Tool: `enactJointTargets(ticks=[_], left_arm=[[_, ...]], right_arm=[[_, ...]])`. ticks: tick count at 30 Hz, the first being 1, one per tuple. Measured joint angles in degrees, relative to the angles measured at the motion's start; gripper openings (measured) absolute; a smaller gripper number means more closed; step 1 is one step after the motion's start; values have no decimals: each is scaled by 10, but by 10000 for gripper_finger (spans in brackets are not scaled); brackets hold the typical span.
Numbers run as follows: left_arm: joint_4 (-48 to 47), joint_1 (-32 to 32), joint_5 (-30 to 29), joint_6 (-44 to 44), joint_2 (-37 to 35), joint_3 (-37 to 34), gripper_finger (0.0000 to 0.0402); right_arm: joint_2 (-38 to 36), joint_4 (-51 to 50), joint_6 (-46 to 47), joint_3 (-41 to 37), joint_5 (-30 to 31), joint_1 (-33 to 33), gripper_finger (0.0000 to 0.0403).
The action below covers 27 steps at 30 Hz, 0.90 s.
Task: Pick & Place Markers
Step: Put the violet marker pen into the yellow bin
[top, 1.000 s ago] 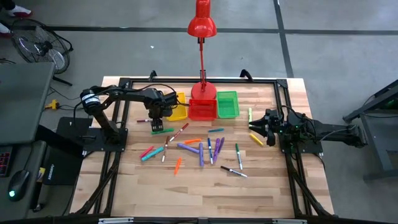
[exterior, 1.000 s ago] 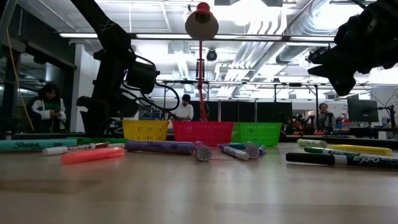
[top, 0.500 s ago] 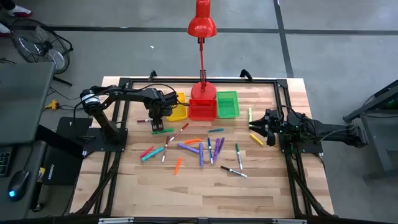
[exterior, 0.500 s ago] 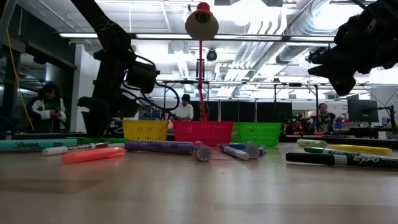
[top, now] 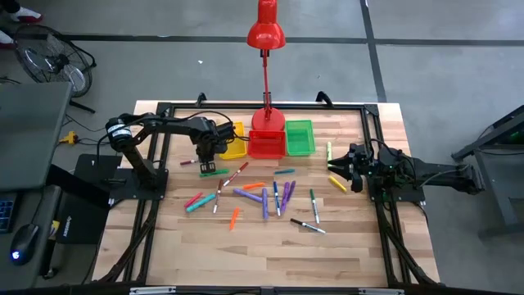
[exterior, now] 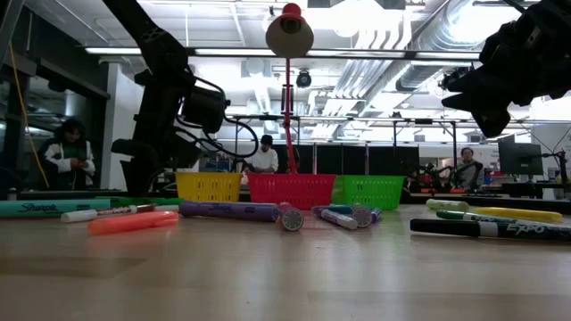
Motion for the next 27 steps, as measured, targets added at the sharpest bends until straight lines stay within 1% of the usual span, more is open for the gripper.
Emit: enactJointTargets(ticks=[6, 13, 19, 24, 27], left_arm=[[-14, 0, 2, 11, -1, 7, 27], [-36, 2, -4, 16, -30, 20, 28], [-69, 2, -13, 12, -63, 23, 28], [-68, 1, -14, 16, -101, 24, 28], [-59, 1, -33, 37, -129, 24, 28]], right_arm=[[0, 0, 0, 0, 0, 0, 124], [0, 0, 0, 0, 0, 0, 124], [0, 0, 0, 0, 0, 0, 124], [0, 0, 0, 0, 0, 0, 124], [0, 0, 0, 0, 0, 0, 124]])
